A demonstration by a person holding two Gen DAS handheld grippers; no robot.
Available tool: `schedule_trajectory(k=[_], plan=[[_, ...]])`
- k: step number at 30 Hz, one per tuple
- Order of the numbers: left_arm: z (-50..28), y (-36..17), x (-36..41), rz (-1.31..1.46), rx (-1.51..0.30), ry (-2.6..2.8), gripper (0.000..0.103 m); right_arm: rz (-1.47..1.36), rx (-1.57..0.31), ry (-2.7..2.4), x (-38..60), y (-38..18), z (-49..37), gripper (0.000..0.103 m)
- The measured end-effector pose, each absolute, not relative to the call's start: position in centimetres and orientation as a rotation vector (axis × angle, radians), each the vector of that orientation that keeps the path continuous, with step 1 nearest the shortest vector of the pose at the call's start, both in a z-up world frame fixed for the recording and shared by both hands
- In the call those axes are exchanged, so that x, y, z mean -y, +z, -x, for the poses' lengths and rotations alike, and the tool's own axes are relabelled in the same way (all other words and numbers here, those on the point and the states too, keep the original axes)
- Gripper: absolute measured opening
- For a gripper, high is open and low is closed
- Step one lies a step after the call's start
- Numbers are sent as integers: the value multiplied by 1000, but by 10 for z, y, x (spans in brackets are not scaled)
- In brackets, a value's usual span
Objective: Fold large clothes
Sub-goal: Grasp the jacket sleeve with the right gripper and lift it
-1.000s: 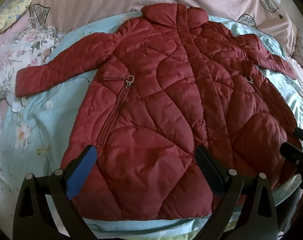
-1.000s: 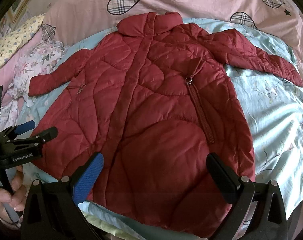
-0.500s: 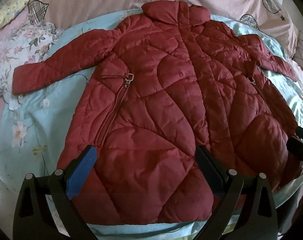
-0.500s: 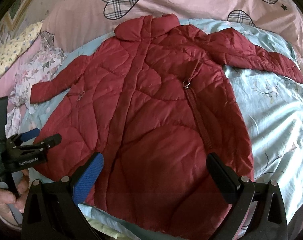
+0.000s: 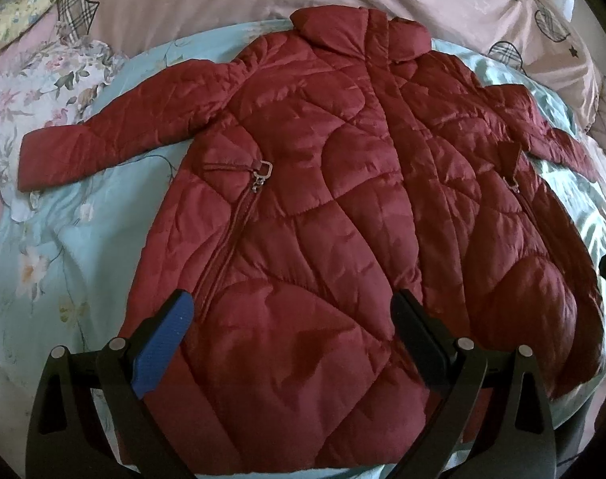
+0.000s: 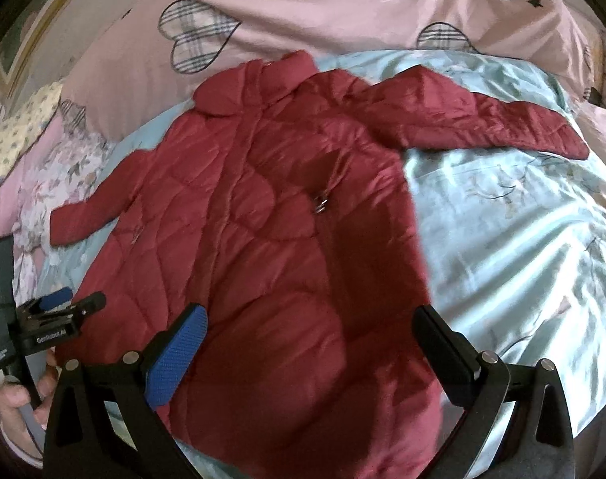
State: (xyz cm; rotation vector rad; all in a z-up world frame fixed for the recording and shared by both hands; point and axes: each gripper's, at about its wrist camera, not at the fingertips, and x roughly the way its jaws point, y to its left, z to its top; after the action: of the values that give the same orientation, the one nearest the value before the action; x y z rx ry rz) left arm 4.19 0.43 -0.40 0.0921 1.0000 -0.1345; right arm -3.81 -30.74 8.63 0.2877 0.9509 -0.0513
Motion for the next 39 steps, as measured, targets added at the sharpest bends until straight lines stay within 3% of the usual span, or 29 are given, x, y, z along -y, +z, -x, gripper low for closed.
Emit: schedule_trajectory(k=[20,23,28,34,39], plan=[[-99,-11,-16,-71,-1023,-75,100,-526,-820,-322,511,65,-7,101],[-104,-18,-13,-79,-1049,-64,100,-578,-792,-379,555,57,-19,93],[-112,-29,-9,-94,-1081,-58,100,-688,-755,-439,612,39,-35,70],[-121,-36,-5,-98,-1097,-47,100,-818,-706,-501,669,13,-49,58],[-131,-42,0,-102,-1106,-46,100,-896,-701,-489,691,-9,-61,57]])
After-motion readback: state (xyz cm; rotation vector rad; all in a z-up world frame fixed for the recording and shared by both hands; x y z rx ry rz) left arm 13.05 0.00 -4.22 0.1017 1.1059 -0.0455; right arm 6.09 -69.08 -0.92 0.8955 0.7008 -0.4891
